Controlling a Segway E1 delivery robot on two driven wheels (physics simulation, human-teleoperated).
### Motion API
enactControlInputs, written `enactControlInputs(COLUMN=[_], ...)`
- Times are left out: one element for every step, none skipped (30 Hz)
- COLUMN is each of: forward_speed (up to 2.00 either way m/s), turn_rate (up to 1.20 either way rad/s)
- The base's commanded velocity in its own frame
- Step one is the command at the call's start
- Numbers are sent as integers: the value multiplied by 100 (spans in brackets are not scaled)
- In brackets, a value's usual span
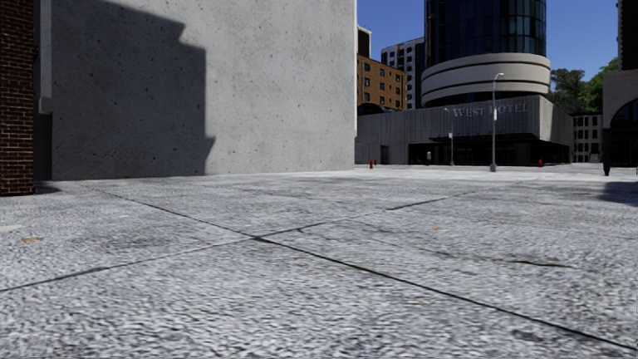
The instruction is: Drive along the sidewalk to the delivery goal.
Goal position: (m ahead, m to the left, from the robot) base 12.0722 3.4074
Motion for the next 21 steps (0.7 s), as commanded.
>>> enactControlInputs(forward_speed=[200, 200, 200, 200, 200, 200, 200, 200, 200, 200, 200, 200, 200, 200, 200, 200, 200, 200, 200, 200, 200], turn_rate=[15, 17, 17, 17, 18, 18, 18, 18, 18, 18, 18, 18, 18, 18, 18, 18, 18, 18, 18, 18, 18])
